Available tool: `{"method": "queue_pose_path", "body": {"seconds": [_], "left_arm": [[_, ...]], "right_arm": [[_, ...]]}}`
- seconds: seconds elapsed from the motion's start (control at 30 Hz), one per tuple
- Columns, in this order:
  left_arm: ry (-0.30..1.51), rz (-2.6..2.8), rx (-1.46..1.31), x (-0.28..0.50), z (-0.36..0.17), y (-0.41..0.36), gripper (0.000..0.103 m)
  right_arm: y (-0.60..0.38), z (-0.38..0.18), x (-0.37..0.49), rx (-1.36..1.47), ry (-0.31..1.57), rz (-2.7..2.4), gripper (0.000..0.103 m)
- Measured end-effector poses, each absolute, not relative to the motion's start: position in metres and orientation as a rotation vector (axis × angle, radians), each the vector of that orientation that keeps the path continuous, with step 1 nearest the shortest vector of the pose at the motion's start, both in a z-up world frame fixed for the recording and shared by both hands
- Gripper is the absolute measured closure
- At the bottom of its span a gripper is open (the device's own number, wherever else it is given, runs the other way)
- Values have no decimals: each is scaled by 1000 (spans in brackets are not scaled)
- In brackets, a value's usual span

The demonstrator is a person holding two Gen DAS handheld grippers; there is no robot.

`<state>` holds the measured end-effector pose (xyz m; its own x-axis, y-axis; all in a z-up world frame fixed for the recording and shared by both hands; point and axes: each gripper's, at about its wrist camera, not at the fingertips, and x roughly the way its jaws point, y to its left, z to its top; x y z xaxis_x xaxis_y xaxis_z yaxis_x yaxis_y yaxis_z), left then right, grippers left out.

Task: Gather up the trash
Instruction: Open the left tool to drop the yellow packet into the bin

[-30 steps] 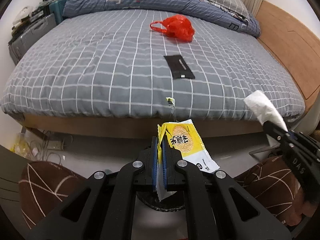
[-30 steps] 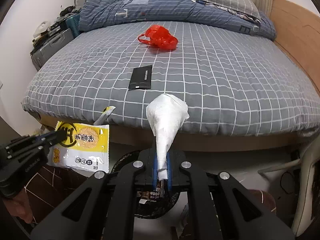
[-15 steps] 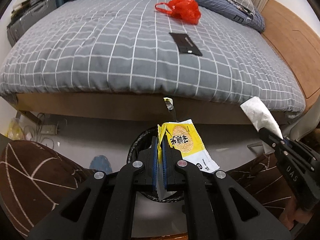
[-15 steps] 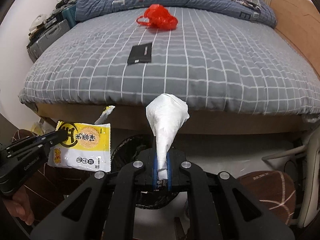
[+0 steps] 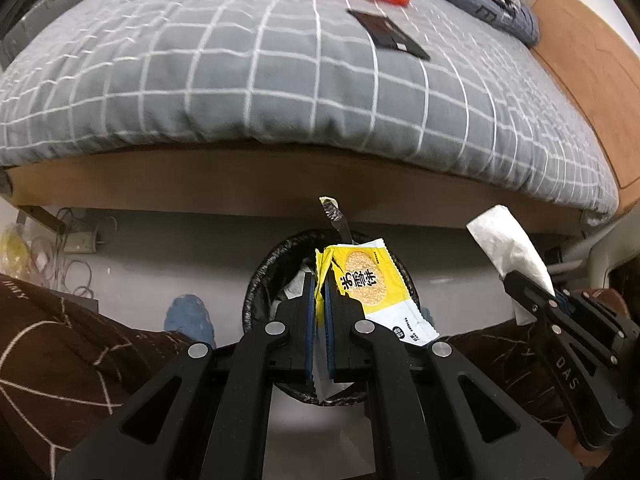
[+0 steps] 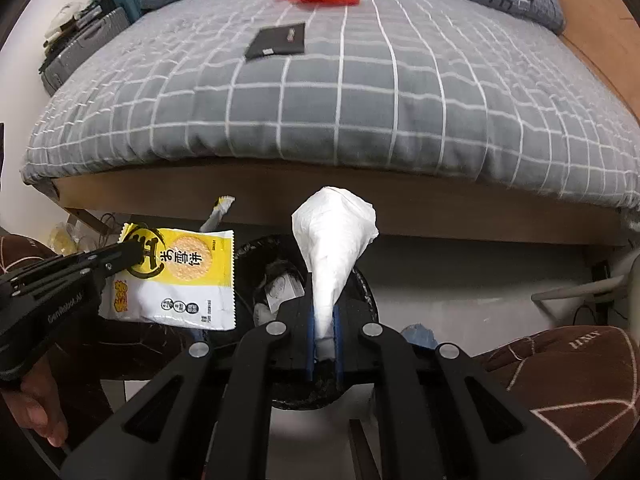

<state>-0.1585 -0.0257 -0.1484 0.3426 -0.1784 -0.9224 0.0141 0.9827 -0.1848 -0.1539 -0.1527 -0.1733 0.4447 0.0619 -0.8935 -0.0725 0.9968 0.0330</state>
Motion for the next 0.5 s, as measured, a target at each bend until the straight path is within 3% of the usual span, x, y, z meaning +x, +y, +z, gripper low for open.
{"method": "queue_pose_path", "body": {"seconds": [0.5], "left_arm": [[1301,-212,-90,-143,-194,-83,99]], "right_arm": [[-188,-192,-156,2,1111,48,97]]}}
